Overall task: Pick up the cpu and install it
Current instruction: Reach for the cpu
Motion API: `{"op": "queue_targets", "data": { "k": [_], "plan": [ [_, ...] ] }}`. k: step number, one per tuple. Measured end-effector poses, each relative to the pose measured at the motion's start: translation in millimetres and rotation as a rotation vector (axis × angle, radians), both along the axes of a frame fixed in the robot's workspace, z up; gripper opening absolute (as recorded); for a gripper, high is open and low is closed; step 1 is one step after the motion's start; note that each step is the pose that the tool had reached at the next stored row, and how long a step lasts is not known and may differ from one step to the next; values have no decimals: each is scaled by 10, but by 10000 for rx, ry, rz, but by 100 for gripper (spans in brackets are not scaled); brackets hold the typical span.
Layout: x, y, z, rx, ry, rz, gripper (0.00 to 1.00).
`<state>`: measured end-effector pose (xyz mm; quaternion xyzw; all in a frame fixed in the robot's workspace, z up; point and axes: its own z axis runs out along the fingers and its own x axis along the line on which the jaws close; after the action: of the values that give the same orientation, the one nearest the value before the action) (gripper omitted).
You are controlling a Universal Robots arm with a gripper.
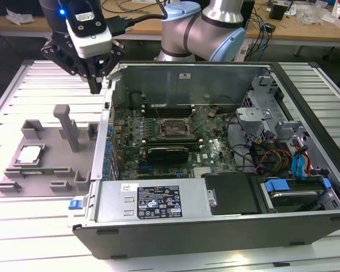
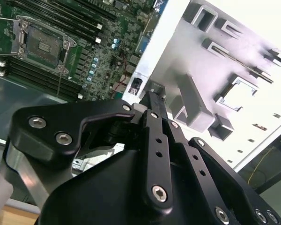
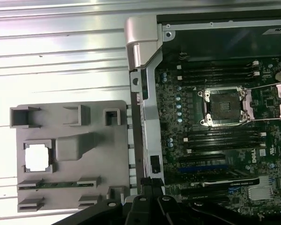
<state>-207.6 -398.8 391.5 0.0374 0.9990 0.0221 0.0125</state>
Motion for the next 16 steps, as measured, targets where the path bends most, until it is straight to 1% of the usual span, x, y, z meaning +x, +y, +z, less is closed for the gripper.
{"op": "queue_targets", "data": {
  "k": [2,5,9,13,16],
  "plan": [
    [-46,0,-4,0,0,-1,11],
    [-92,0,-8,0,0,-1,11],
    [-226,0,-18,0,0,0,11],
    [-305,0,-25,0,-1,-1,11],
    [-395,1,-38,0,0,-1,11]
  ]
}}
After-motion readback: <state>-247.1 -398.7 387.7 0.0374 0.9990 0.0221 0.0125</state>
